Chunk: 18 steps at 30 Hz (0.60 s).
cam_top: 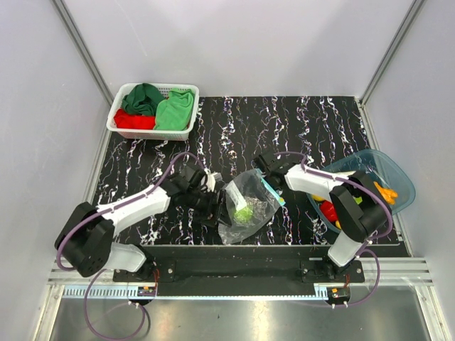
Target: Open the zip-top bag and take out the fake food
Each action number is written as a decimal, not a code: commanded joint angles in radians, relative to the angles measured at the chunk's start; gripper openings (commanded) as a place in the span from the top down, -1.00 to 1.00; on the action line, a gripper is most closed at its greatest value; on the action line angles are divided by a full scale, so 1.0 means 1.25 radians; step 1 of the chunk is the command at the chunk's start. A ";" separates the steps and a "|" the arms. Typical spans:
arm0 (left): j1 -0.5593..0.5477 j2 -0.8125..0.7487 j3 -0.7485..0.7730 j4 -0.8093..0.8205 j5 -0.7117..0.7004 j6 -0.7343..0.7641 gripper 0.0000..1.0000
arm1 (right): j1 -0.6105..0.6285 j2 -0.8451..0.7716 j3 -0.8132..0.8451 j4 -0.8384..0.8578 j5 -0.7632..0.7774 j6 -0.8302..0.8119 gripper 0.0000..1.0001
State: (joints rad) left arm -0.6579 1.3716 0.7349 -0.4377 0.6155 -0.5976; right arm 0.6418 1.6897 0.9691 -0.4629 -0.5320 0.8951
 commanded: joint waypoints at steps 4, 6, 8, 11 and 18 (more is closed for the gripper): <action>0.002 0.055 -0.001 -0.002 -0.004 0.052 -0.79 | 0.004 -0.045 0.075 -0.026 -0.015 0.023 0.32; 0.003 0.082 0.019 0.010 -0.019 0.064 -0.75 | 0.004 -0.049 0.080 -0.026 -0.024 0.031 0.32; 0.007 0.118 0.029 0.029 -0.027 0.071 -0.57 | 0.004 -0.052 0.085 -0.026 -0.028 0.035 0.33; 0.016 0.147 0.040 0.048 -0.052 0.060 0.11 | 0.003 -0.067 0.084 -0.030 -0.028 0.041 0.33; 0.089 0.157 0.057 0.006 -0.075 0.077 1.00 | -0.009 -0.073 0.172 -0.275 0.135 -0.137 0.39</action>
State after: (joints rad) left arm -0.5911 1.5604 0.7448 -0.4114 0.5552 -0.5457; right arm 0.6376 1.6234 1.0573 -0.5652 -0.5190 0.8959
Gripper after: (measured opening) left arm 0.024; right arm 0.781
